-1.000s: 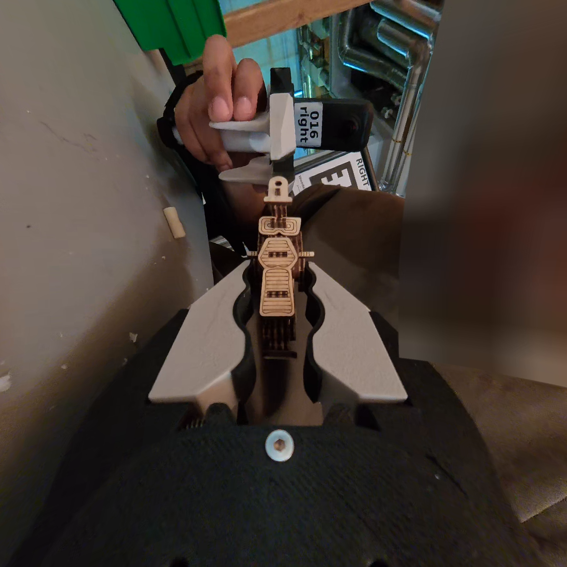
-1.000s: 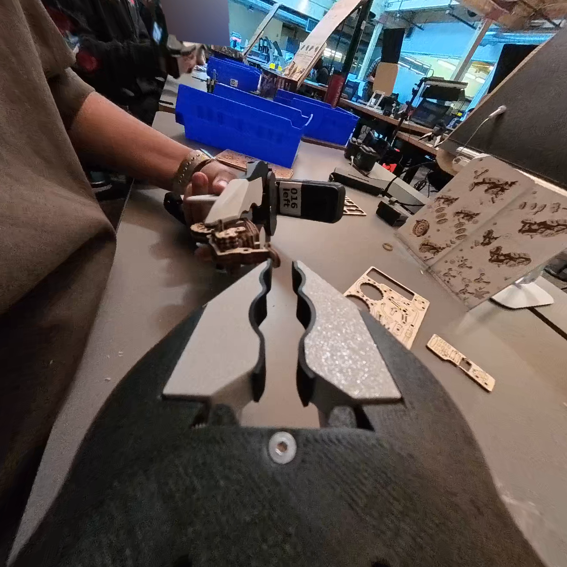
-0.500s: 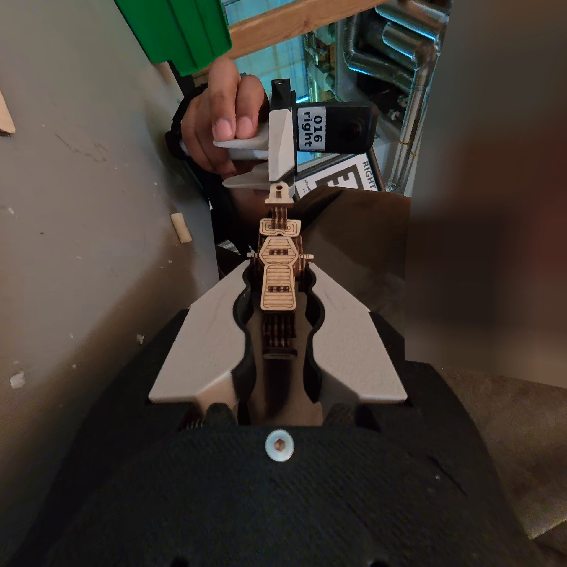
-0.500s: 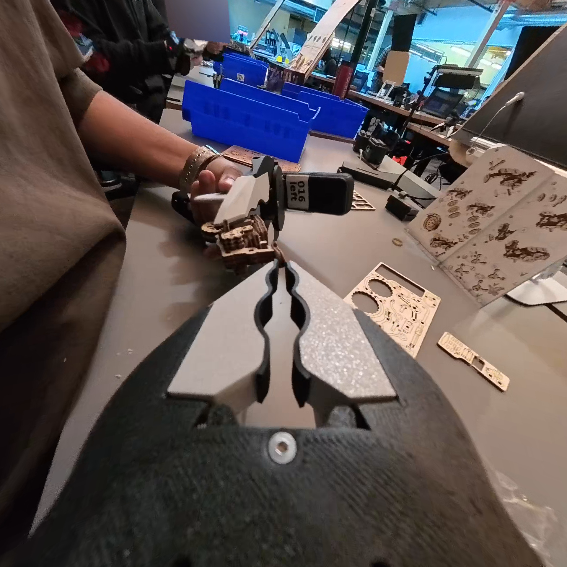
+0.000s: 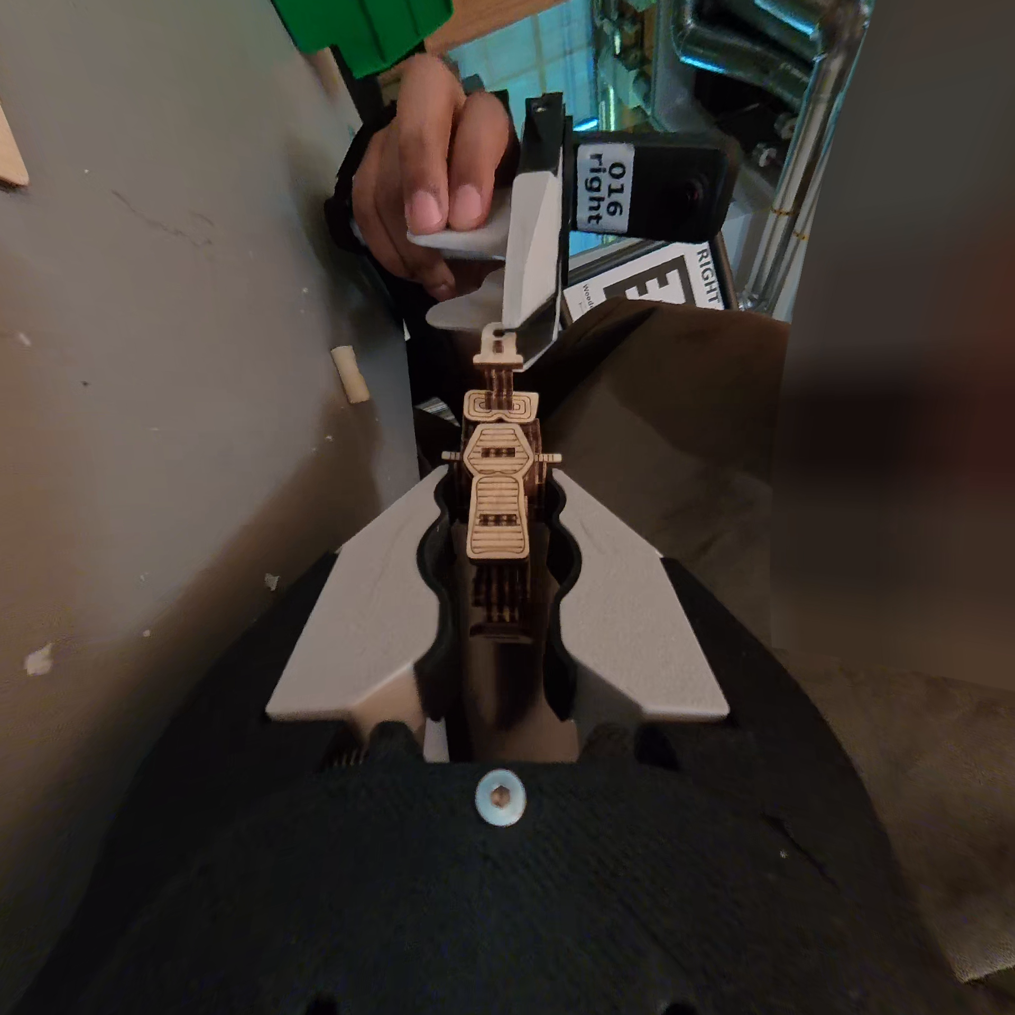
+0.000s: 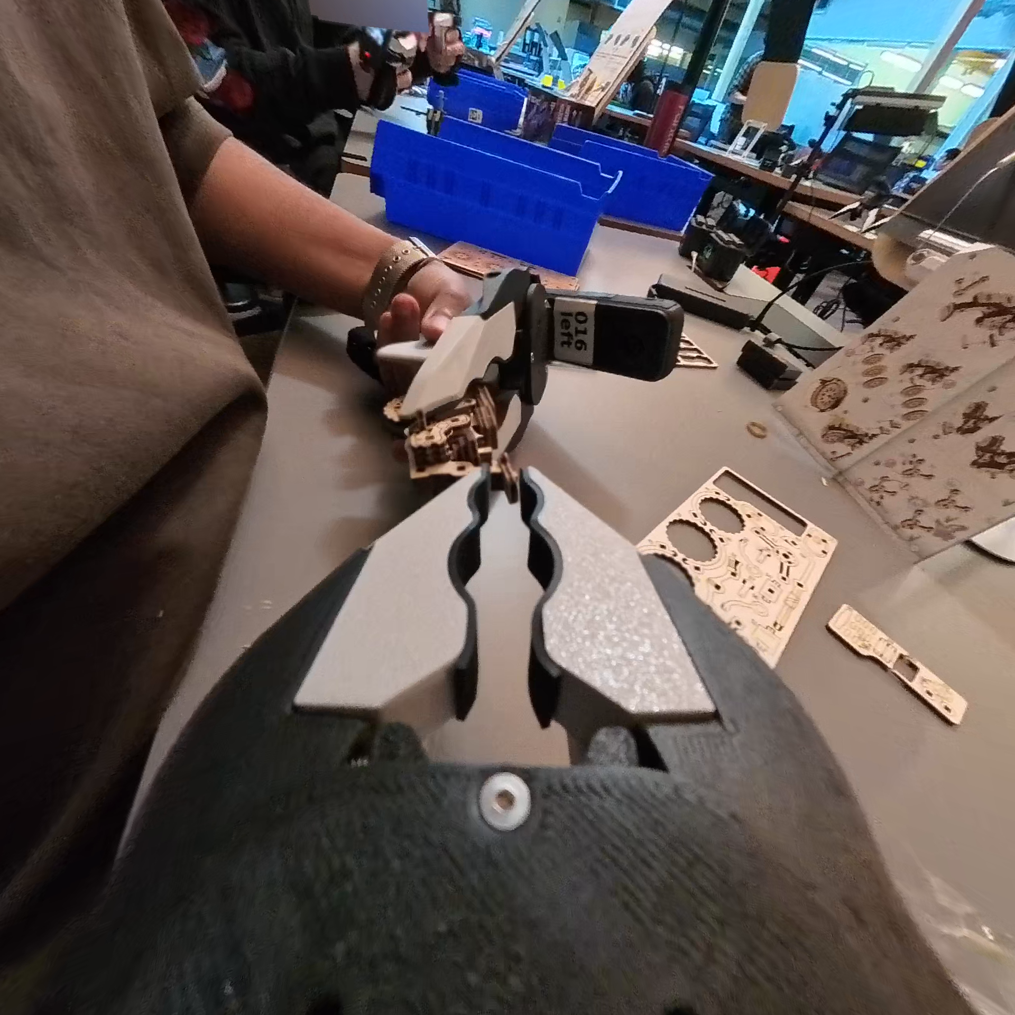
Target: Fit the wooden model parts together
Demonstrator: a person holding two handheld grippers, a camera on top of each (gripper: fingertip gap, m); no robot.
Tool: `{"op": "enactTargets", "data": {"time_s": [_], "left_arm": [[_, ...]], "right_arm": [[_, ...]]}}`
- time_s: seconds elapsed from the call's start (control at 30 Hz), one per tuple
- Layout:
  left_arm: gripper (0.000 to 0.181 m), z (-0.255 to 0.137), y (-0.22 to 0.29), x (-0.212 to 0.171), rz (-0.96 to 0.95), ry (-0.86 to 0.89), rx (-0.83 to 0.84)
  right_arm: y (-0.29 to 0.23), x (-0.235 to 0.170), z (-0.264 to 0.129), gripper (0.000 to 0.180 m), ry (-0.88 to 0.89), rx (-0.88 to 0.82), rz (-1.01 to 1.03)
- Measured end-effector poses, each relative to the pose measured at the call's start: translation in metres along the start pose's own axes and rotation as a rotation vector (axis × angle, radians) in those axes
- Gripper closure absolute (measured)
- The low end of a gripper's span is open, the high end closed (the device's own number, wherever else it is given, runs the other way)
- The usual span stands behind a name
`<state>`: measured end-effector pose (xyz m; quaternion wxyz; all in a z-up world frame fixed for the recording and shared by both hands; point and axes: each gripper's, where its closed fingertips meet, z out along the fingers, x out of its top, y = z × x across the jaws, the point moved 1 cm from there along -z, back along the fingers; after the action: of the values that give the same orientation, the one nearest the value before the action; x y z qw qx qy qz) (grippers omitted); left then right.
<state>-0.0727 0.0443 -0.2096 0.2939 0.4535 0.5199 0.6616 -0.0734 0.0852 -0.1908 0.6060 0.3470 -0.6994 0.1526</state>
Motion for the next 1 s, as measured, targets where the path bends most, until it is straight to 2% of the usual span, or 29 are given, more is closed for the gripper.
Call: {"op": "enactTargets", "data": {"time_s": [0.17, 0.43, 0.73, 0.9, 1.0], "left_arm": [[0.153, -0.001, -0.011, -0.003, 0.047, -0.023, 0.106], [0.154, 0.0, -0.008, -0.009, 0.026, -0.069, 0.073], [0.154, -0.001, -0.003, -0.014, 0.019, -0.089, 0.04], [0.154, -0.001, -0.002, -0.016, 0.022, -0.094, 0.033], [0.154, -0.001, -0.004, -0.015, 0.027, -0.089, 0.05]], "right_arm": [[0.001, -0.004, -0.002, 0.171, -0.021, -0.005, 0.001], [-0.011, -0.016, 0.004, 0.168, -0.098, 0.017, -0.125], [-0.014, -0.01, 0.006, 0.168, -0.067, -0.007, -0.224], [-0.018, -0.009, 0.007, 0.169, -0.06, 0.012, -0.205], [-0.017, -0.009, 0.005, 0.161, -0.058, 0.035, -0.13]]}}
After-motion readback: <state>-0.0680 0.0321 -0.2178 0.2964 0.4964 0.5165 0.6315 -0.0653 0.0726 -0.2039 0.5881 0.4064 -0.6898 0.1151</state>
